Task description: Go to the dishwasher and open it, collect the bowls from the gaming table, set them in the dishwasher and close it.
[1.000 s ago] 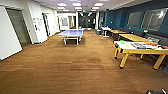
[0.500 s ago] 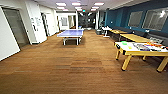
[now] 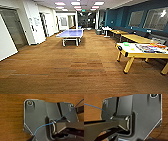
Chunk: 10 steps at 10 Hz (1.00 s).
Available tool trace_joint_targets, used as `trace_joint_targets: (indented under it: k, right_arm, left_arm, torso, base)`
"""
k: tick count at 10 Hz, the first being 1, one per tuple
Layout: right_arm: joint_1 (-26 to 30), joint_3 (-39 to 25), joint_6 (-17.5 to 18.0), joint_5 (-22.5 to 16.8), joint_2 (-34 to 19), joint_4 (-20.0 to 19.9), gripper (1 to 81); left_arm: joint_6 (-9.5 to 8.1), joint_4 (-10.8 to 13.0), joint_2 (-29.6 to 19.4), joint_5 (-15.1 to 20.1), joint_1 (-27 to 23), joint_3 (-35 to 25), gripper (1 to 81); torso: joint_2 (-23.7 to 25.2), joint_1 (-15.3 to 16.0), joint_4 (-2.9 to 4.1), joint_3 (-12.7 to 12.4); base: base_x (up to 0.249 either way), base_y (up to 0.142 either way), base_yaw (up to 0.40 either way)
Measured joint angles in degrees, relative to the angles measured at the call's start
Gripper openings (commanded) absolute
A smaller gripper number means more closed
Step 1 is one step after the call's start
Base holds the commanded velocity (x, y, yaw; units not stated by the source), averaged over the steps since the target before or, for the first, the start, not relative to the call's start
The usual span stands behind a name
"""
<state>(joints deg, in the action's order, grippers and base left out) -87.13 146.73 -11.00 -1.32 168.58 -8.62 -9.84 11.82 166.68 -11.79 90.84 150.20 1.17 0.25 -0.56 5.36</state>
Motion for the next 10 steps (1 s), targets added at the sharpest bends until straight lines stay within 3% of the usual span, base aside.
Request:
trace_joint_targets:
  k: [10]
  right_arm:
    - [0.1,0.1,0.0,0.2,0.1,0.0,81.1]
  left_arm:
    - [0.15,0.0,0.5,0.0,0.1,0.0,81.1]
  torso:
    - [0.0,0.0,0.0,0.0]
  base:
    - [0.258,0.0,0.0]
